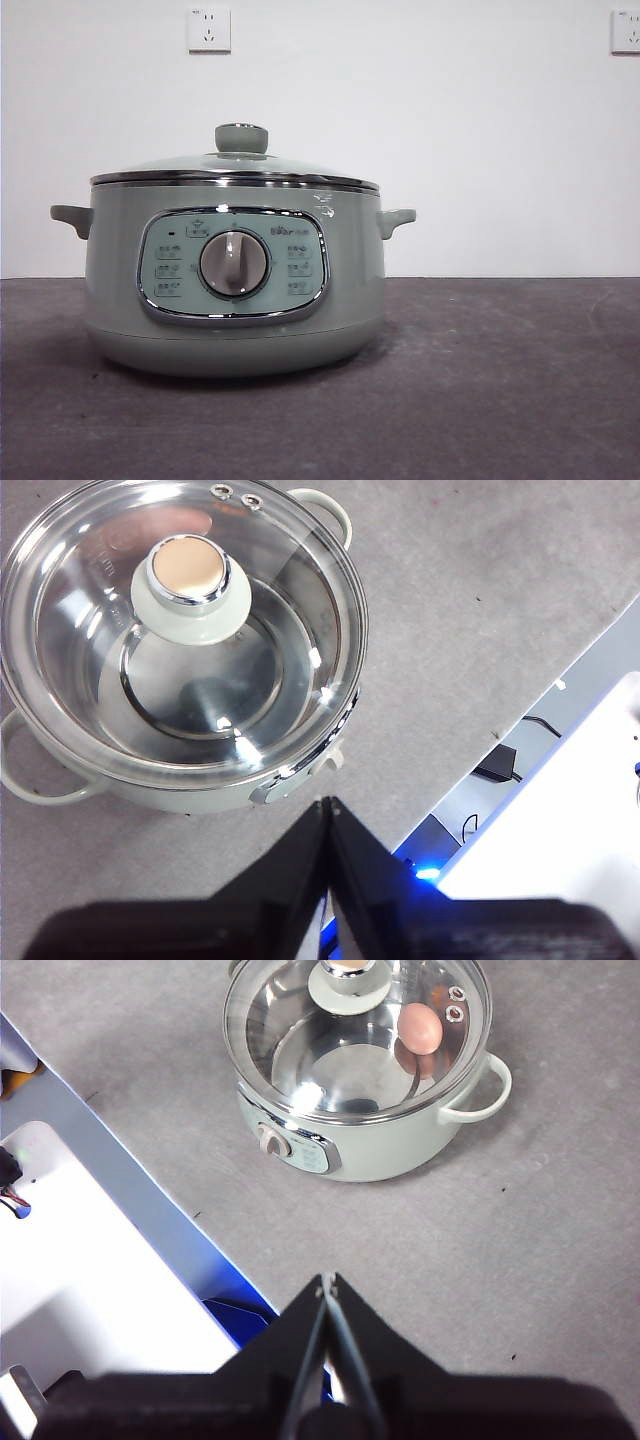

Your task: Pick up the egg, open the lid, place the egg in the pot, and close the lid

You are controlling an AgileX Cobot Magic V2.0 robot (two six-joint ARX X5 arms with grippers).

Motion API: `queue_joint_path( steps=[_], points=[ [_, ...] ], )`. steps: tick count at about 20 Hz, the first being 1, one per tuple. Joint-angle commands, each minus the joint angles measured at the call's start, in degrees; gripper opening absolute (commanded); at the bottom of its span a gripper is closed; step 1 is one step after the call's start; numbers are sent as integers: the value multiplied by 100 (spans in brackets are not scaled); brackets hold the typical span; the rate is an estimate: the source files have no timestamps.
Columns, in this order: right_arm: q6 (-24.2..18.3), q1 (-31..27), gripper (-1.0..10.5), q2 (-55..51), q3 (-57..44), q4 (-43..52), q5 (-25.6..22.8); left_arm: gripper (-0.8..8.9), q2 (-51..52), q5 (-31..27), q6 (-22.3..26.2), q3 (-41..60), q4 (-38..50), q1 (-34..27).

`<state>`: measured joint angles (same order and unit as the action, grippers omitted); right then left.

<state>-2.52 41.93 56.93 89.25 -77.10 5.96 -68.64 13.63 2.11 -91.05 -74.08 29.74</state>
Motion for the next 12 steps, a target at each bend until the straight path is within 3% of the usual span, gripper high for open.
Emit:
queue_joint_path(
  steps=[1,2,4,8,12],
  points=[
    [52,4,1,-11,-9,24,-11,-4,0,-22,74,13,201,-13],
    [52,4,1,-11,-9,24,-11,-4,0,-22,74,13,293,-15],
    [55,4,1,-9,-9,24,-9,-4,149,-350,599,15,693,-177],
    [52,4,1,-11,-9,24,-11,-3,909,-190,717,313,2754,-1139],
    [52,4,1,-11,-9,22,-9,-3,2122,72,719,1746,4719,-2184]
  ],
)
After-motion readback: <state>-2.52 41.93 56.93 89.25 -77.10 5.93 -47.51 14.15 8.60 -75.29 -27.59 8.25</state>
